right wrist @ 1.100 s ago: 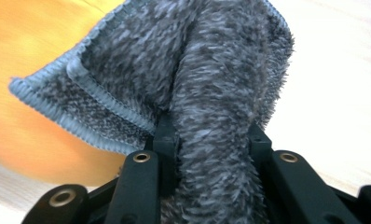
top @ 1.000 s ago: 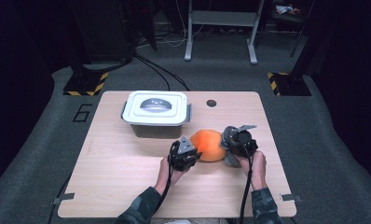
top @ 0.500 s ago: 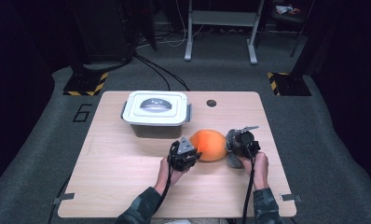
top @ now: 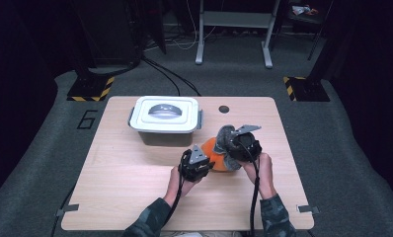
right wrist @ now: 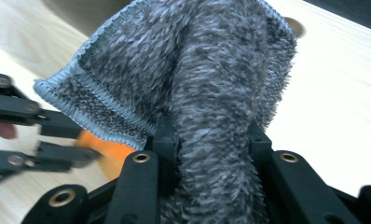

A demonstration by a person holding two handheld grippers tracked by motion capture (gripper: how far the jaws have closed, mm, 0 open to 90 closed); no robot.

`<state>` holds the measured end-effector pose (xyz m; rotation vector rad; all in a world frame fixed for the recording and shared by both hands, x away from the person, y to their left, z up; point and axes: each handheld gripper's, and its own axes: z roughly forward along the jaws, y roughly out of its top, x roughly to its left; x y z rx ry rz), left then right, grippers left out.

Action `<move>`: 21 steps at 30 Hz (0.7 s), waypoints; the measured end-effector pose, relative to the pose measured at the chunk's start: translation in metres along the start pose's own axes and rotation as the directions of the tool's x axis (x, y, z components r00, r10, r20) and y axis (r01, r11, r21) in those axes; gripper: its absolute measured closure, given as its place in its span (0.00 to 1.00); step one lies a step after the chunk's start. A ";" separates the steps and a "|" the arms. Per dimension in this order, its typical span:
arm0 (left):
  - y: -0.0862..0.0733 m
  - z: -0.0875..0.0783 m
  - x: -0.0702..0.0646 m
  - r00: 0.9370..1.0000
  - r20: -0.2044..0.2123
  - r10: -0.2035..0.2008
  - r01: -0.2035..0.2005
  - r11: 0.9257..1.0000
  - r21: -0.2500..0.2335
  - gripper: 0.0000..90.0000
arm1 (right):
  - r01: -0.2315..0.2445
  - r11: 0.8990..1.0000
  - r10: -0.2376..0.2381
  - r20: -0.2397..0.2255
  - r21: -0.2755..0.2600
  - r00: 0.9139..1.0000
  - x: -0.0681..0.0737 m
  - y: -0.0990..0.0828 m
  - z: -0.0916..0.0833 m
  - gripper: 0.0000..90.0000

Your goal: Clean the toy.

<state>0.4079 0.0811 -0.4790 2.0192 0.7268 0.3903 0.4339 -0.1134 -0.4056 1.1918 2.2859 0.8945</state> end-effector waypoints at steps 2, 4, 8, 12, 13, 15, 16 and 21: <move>0.000 0.000 0.000 1.000 -0.003 0.000 0.000 1.000 0.004 0.86 | 0.021 1.000 -0.021 0.005 0.019 1.000 0.004 0.001 0.007 0.73; -0.001 0.000 0.001 1.000 0.001 -0.015 0.015 1.000 0.004 0.86 | 0.024 0.999 -0.024 0.016 0.030 1.000 0.006 0.001 0.012 0.73; 0.000 0.000 0.001 1.000 0.005 0.000 0.000 1.000 0.005 0.86 | 0.024 0.999 -0.025 0.024 0.029 0.999 0.003 0.000 0.012 0.73; -0.001 0.000 0.001 1.000 0.005 -0.011 0.011 1.000 0.002 0.86 | 0.013 0.999 -0.014 0.037 0.036 0.999 -0.001 -0.002 0.011 0.73; -0.001 0.000 0.001 1.000 0.005 -0.014 0.014 1.000 0.001 0.86 | 0.001 0.999 -0.002 0.041 0.036 0.999 -0.003 -0.003 0.011 0.73; -0.001 0.000 0.001 1.000 0.006 -0.011 0.011 1.000 0.003 0.86 | -0.005 0.999 0.003 0.042 0.037 0.999 -0.007 -0.005 0.011 0.73; -0.001 0.000 0.001 1.000 0.005 -0.009 0.009 1.000 0.003 0.86 | -0.012 0.999 0.011 0.041 0.040 0.999 -0.009 -0.006 0.011 0.73; -0.002 0.000 0.002 1.000 0.003 -0.010 0.010 1.000 0.004 0.86 | -0.047 0.998 0.044 0.060 0.048 0.997 -0.018 -0.013 0.011 0.73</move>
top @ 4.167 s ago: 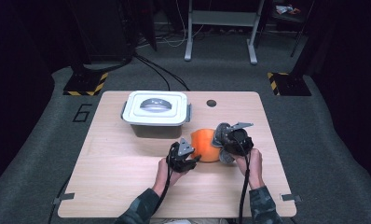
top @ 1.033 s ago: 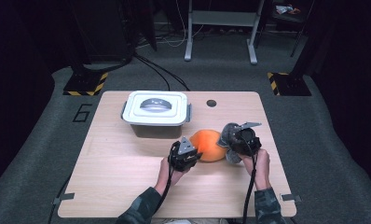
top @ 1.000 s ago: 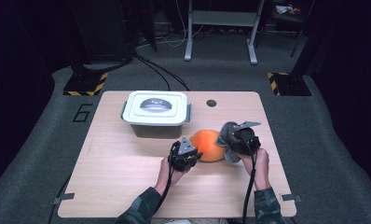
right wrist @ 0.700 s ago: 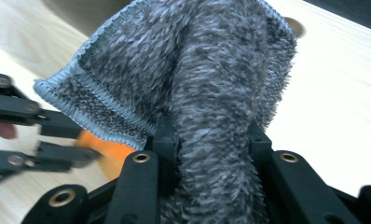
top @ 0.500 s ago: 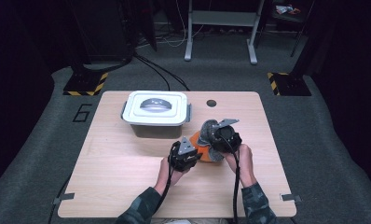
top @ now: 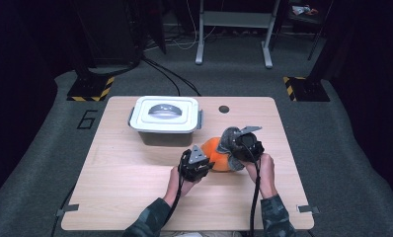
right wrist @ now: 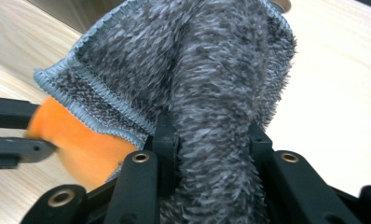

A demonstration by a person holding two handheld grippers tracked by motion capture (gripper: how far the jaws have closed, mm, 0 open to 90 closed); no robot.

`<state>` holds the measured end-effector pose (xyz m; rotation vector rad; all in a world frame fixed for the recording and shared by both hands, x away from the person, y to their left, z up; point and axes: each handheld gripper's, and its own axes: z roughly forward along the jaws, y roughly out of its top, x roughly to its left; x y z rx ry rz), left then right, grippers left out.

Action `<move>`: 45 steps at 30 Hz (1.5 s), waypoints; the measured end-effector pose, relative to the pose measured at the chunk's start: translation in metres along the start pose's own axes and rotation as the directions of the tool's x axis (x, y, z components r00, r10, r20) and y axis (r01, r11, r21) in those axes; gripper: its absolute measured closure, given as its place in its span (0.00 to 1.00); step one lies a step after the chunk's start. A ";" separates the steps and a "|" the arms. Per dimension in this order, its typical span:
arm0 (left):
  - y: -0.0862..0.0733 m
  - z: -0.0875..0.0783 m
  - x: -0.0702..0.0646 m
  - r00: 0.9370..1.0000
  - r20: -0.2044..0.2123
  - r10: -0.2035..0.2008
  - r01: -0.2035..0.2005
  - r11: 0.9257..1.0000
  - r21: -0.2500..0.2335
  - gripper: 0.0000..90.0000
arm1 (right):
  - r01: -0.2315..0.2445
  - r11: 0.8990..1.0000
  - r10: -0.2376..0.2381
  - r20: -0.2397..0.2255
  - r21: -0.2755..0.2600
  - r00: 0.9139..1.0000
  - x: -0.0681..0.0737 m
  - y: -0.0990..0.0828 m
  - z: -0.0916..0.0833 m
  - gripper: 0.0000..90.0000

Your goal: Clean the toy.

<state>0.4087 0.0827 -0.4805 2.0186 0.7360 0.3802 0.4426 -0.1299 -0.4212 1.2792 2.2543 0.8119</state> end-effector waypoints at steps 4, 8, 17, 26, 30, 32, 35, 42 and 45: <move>0.000 0.000 0.000 1.000 0.000 -0.001 0.001 1.000 -0.001 0.86 | -0.020 1.000 0.020 0.015 0.008 1.000 -0.007 -0.005 0.001 0.73; 0.000 0.000 0.001 1.000 0.001 -0.001 0.001 1.000 -0.001 0.86 | -0.033 0.999 0.032 0.031 0.020 0.999 -0.013 -0.010 0.004 0.73; 0.000 0.001 0.001 1.000 -0.001 0.004 -0.004 1.000 0.004 0.86 | -0.077 0.995 0.073 0.061 0.069 0.995 -0.028 -0.024 0.017 0.73; 0.000 0.000 0.001 1.000 0.004 0.005 -0.005 1.000 0.013 0.86 | -0.117 0.986 0.109 0.074 0.120 0.991 -0.035 -0.034 0.031 0.73; 0.000 0.000 0.002 1.000 0.002 0.005 -0.005 1.000 0.012 0.86 | -0.126 0.981 0.116 0.076 0.145 0.990 -0.038 -0.038 0.040 0.73; 0.000 0.000 0.002 1.000 0.003 0.003 -0.003 1.000 0.014 0.86 | -0.138 0.977 0.129 0.065 0.161 0.990 -0.040 -0.041 0.046 0.73; 0.000 0.000 0.003 1.000 0.001 0.002 -0.002 1.000 0.012 0.85 | -0.144 0.969 0.136 0.052 0.202 0.989 -0.043 -0.048 0.058 0.73; -0.001 -0.001 0.004 1.000 -0.002 -0.006 0.006 1.000 0.011 0.85 | -0.146 0.976 0.135 0.078 0.160 0.988 -0.044 -0.042 0.039 0.73; -0.001 -0.001 0.004 1.000 -0.001 -0.011 0.011 1.000 0.010 0.85 | -0.124 0.988 0.116 0.084 0.097 0.990 -0.041 -0.034 0.020 0.73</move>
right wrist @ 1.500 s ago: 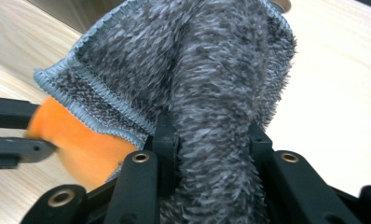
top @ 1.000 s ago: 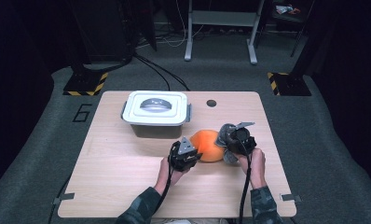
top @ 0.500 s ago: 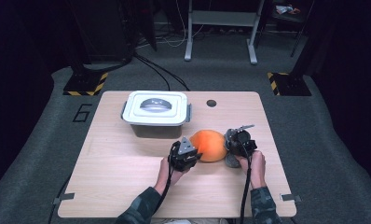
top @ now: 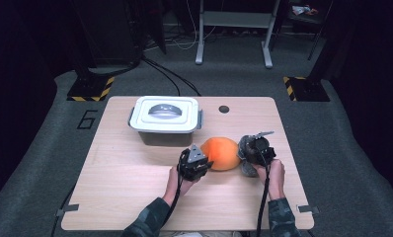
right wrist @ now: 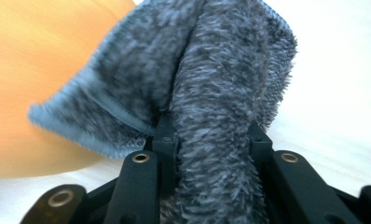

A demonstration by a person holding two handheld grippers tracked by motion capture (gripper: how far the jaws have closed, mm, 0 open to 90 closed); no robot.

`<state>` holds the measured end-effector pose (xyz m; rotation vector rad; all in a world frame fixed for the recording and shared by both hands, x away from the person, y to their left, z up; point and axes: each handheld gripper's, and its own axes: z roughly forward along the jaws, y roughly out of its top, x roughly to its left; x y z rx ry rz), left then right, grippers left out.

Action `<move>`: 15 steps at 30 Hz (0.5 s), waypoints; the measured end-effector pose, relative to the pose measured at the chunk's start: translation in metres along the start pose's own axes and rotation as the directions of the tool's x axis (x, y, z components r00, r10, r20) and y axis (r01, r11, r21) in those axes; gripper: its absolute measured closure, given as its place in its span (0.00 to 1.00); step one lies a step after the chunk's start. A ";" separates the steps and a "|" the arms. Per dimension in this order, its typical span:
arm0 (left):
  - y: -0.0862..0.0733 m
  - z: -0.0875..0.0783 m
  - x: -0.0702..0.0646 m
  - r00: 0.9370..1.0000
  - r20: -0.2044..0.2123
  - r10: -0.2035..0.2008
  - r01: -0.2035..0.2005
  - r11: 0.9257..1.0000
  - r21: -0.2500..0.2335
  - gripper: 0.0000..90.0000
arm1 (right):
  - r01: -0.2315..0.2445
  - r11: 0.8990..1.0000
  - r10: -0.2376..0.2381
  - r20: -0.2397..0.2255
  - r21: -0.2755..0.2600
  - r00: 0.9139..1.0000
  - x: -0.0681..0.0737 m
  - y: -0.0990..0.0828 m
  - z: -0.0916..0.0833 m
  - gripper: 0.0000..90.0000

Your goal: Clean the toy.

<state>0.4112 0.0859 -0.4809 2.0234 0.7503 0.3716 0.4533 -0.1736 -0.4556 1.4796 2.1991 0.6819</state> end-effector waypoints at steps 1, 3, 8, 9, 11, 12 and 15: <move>0.000 0.000 0.000 1.000 -0.001 0.001 -0.001 1.000 0.000 0.85 | 0.011 0.999 -0.011 -0.001 -0.031 1.000 0.002 0.002 -0.007 0.73; 0.000 0.000 0.000 1.000 -0.001 0.001 -0.001 1.000 -0.001 0.85 | 0.012 0.997 -0.013 -0.014 -0.072 1.000 0.008 0.006 -0.020 0.73; 0.000 0.000 0.000 1.000 -0.007 0.004 -0.004 1.000 -0.002 0.85 | 0.061 0.992 -0.071 -0.093 -0.107 0.993 0.024 0.013 -0.028 0.73; 0.000 -0.001 0.001 1.000 -0.005 0.003 -0.003 1.000 0.001 0.84 | 0.074 0.993 -0.082 -0.086 -0.093 0.993 0.027 0.014 -0.025 0.73; 0.000 -0.001 0.001 1.000 -0.013 -0.004 0.004 1.000 -0.005 0.82 | 0.070 0.994 -0.077 -0.081 -0.081 0.994 0.030 0.014 -0.018 0.73; 0.000 -0.002 0.002 1.000 -0.008 -0.007 0.007 1.000 -0.004 0.81 | 0.070 0.994 -0.077 -0.087 -0.084 0.993 0.028 0.014 -0.016 0.73; 0.000 -0.002 0.002 1.000 -0.017 -0.010 0.010 1.000 0.001 0.72 | 0.058 0.995 -0.065 -0.092 -0.083 0.994 0.026 0.015 -0.015 0.73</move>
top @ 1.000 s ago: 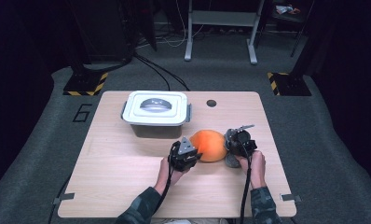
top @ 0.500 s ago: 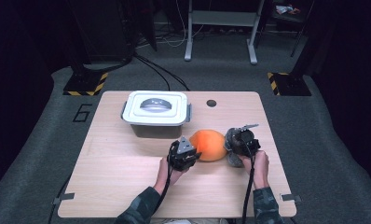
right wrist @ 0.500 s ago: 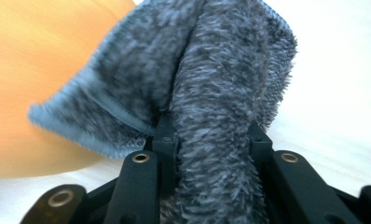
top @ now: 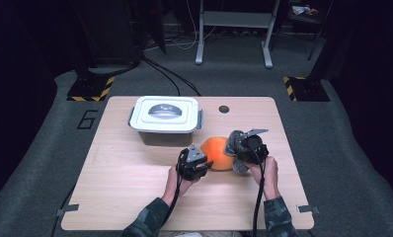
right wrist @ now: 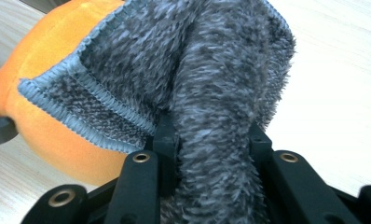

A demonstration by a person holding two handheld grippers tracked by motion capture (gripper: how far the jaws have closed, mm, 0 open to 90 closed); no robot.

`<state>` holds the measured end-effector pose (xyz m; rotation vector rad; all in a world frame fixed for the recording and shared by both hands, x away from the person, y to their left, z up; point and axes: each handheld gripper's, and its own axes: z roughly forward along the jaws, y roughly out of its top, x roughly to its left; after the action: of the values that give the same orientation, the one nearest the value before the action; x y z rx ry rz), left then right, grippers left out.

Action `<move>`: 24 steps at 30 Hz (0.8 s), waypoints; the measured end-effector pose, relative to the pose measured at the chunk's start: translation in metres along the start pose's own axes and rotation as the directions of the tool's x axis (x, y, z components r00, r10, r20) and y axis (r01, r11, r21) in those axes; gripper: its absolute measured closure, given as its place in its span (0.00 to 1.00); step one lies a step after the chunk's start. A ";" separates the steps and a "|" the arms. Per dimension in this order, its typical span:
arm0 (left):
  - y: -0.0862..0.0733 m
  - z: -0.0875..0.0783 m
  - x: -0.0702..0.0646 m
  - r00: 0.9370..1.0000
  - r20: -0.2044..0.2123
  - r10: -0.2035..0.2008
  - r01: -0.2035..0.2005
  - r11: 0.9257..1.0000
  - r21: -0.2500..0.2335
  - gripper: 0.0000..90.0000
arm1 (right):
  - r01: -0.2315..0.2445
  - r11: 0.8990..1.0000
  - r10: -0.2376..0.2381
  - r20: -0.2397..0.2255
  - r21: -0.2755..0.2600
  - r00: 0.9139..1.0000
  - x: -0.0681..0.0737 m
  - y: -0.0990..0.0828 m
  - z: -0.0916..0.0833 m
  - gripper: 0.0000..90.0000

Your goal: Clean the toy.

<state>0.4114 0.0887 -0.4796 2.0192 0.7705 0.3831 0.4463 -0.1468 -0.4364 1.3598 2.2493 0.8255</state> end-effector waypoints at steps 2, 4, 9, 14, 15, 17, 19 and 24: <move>0.000 -0.001 -0.001 1.000 -0.018 0.008 -0.008 1.000 0.007 0.66 | 0.004 1.000 -0.004 0.006 0.000 1.000 -0.001 0.001 0.000 0.73; 0.000 0.000 -0.003 1.000 -0.026 0.018 -0.018 1.000 0.020 0.62 | 0.003 1.000 -0.003 0.012 0.004 1.000 -0.001 0.001 0.001 0.73; -0.004 0.002 -0.005 0.997 -0.067 0.032 -0.030 0.999 0.032 0.52 | -0.006 1.000 0.006 0.021 0.005 1.000 -0.003 0.002 0.002 0.73; -0.004 0.006 -0.005 0.996 -0.087 0.030 -0.029 0.999 0.020 0.52 | -0.003 1.000 0.003 0.020 0.005 1.000 -0.003 0.002 0.003 0.73; -0.004 0.007 -0.006 0.996 -0.085 0.040 -0.038 0.999 0.022 0.54 | -0.004 1.000 0.004 0.018 0.005 1.000 -0.003 0.002 0.002 0.73; -0.003 0.009 -0.009 0.993 -0.099 0.068 -0.067 0.998 0.020 0.57 | -0.002 1.000 0.002 0.023 0.003 1.000 -0.002 0.002 0.002 0.73; -0.002 0.010 -0.011 0.991 -0.097 0.087 -0.087 0.996 0.010 0.67 | 0.000 1.000 0.000 0.032 0.001 0.999 -0.002 0.002 0.002 0.73; 0.001 0.010 -0.010 0.994 -0.076 0.079 -0.080 0.997 -0.011 0.85 | -0.018 1.000 0.018 0.037 -0.010 0.999 -0.006 0.000 -0.002 0.73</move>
<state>0.4094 0.0753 -0.4842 2.0361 0.7325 0.5116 0.4480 -0.1522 -0.4348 1.3816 2.2054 0.8094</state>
